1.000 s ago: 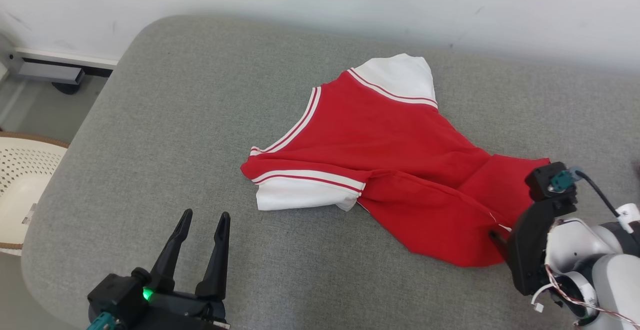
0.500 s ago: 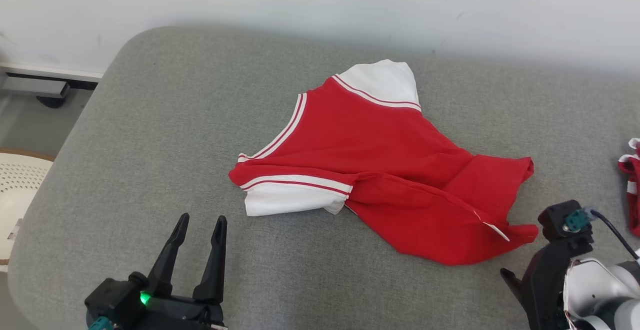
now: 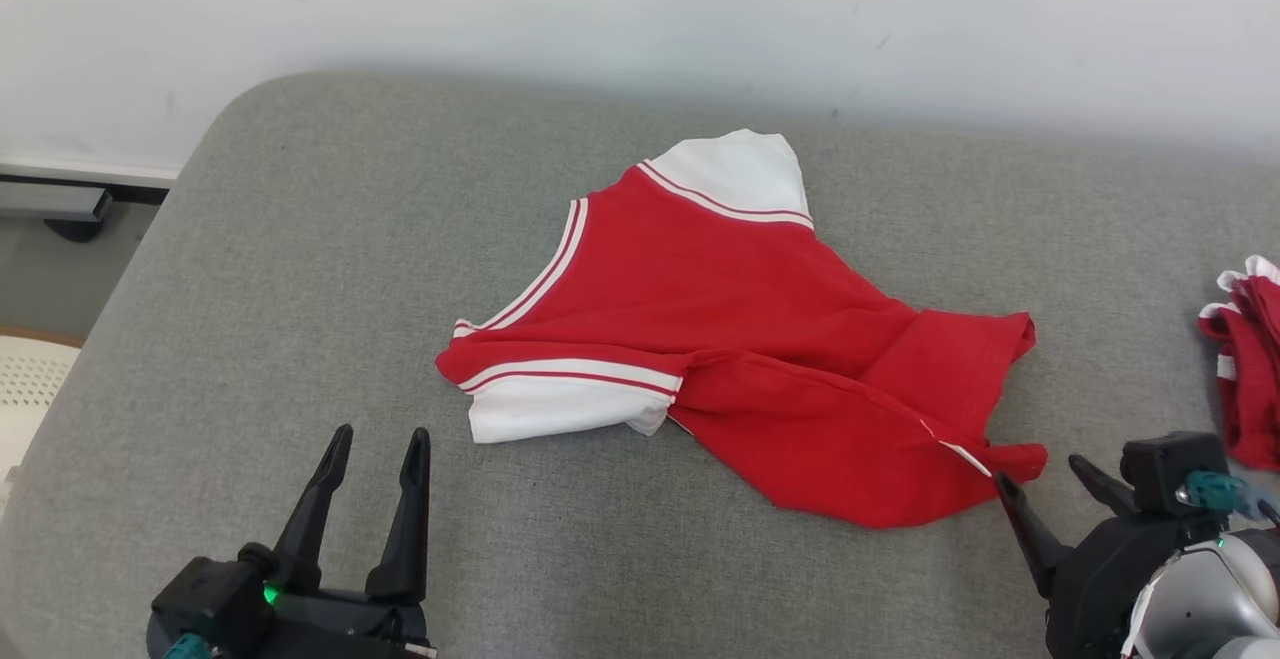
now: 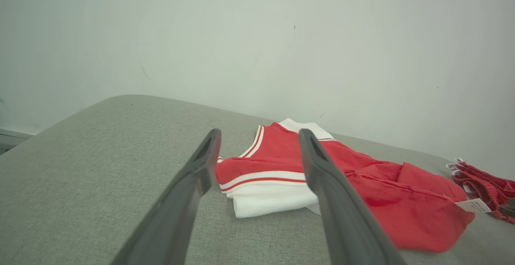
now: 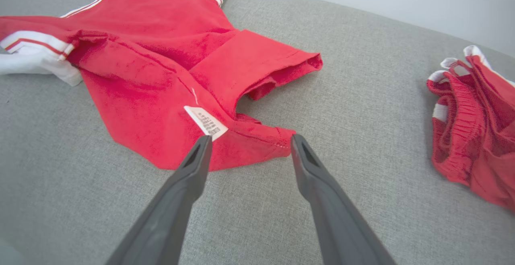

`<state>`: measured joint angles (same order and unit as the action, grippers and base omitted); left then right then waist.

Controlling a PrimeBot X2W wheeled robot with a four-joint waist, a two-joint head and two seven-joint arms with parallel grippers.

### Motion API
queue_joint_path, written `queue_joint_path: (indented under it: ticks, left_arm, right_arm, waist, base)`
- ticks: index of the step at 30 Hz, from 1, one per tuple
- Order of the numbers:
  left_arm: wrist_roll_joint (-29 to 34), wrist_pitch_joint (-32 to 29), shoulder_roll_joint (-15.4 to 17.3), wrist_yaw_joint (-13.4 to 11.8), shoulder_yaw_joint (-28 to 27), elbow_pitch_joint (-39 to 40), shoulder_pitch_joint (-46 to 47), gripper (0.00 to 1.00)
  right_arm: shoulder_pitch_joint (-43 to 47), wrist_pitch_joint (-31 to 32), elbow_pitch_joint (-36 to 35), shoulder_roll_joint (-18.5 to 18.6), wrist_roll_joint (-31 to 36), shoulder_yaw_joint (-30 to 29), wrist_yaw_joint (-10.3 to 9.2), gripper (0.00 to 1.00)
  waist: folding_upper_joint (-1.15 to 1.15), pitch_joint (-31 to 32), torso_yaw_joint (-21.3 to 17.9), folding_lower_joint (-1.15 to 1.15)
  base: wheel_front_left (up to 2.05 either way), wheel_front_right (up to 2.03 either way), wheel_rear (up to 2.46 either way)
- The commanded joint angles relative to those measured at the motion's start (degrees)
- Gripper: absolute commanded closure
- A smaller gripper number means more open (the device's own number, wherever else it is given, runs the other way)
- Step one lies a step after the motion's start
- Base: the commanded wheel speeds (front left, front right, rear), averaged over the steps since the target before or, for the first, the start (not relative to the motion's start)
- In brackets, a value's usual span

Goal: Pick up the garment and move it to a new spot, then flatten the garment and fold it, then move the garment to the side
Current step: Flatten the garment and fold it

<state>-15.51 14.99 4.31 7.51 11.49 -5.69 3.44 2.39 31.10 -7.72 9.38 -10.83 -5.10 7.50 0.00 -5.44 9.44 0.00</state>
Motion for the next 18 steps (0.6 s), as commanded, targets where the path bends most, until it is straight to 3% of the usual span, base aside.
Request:
queue_joint_path:
  ticks: [1, 12, 18]
  left_arm:
    - [0.62, 0.3, -0.03, -0.06, -0.66, -0.42, -0.89, 0.0]
    - [1.34, 0.3, -0.19, -0.35, -4.0, -3.8, -1.88, 0.0]
    - [1.2, 0.3, -0.28, -1.38, -5.54, -5.09, -2.68, 0.0]
  right_arm:
    - [0.34, -3.76, 0.77, -0.52, 0.87, -0.46, -0.03, 0.0]
    - [-0.39, -26.85, 8.31, -5.43, 3.13, -2.7, -0.03, 0.0]
    - [-1.08, -34.0, 11.64, -6.31, 3.17, -2.92, -0.03, 0.0]
  waist:
    - [0.0, 0.51, -0.5, 0.0]
    - [0.0, 2.77, -2.74, 0.0]
    - [0.0, 3.6, -4.08, 0.0]
  base:
    - [0.0, 0.0, 0.0]
    - [0.0, 0.0, 0.0]
    - [0.0, 0.0, 0.0]
